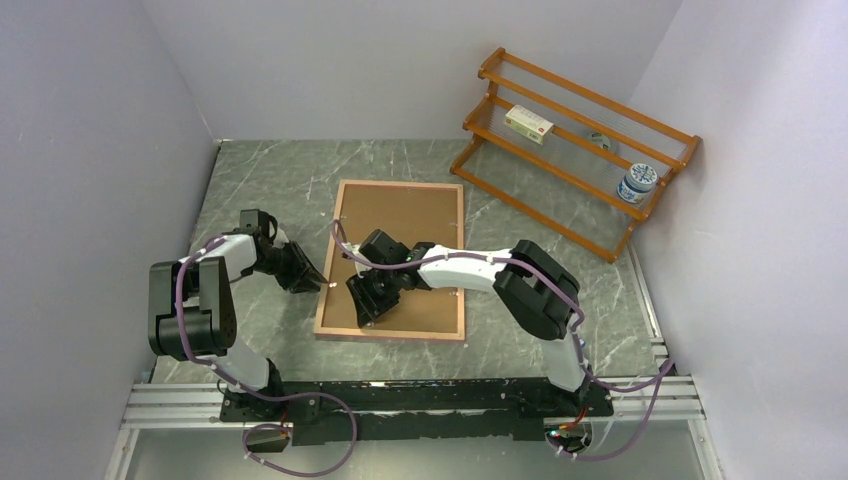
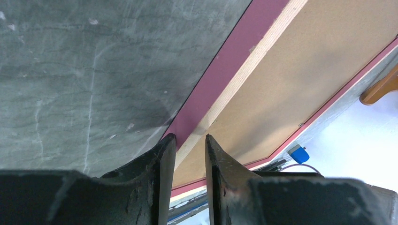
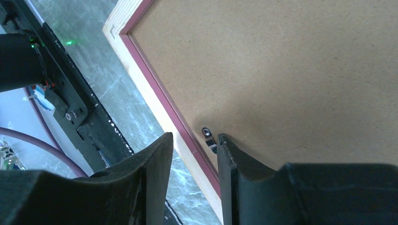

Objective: Put the photo into the frame
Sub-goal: Install the photo frame at the center of the board.

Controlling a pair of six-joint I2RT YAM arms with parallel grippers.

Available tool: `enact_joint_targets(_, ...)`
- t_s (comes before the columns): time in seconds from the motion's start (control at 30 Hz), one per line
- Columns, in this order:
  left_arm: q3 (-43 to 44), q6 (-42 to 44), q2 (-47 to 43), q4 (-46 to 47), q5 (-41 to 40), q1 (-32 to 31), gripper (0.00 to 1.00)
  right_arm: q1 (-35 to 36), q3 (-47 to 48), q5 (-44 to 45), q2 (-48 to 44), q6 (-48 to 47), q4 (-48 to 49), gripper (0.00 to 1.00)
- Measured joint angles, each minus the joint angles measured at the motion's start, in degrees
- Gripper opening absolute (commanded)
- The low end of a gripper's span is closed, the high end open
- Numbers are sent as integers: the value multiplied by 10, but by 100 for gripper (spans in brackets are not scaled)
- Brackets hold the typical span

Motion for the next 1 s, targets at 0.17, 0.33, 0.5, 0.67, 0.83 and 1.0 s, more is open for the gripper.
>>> enact_joint_targets(0.17, 0, 0, 0, 1, 0, 0, 34, 3, 0, -10, 3, 0, 1, 40)
enact_joint_targets(0.33, 0, 0, 0, 2, 0, 0, 34, 3, 0, -11, 4, 0, 2, 37)
enact_joint_targets(0.5, -1, 0, 0, 2, 0, 0, 34, 3, 0, -19, 4, 0, 3, 37)
enact_joint_targets(0.67, -1, 0, 0, 3, 1, 0, 34, 3, -3, -33, 5, 2, 4, 37)
enact_joint_targets(0.83, -2, 0, 0, 4, 1, 0, 34, 5, -4, -58, 8, 9, 9, 38)
enact_joint_targets(1.0, -3, 0, 0, 5, 1, 0, 34, 7, -5, -68, 13, 16, 23, 38)
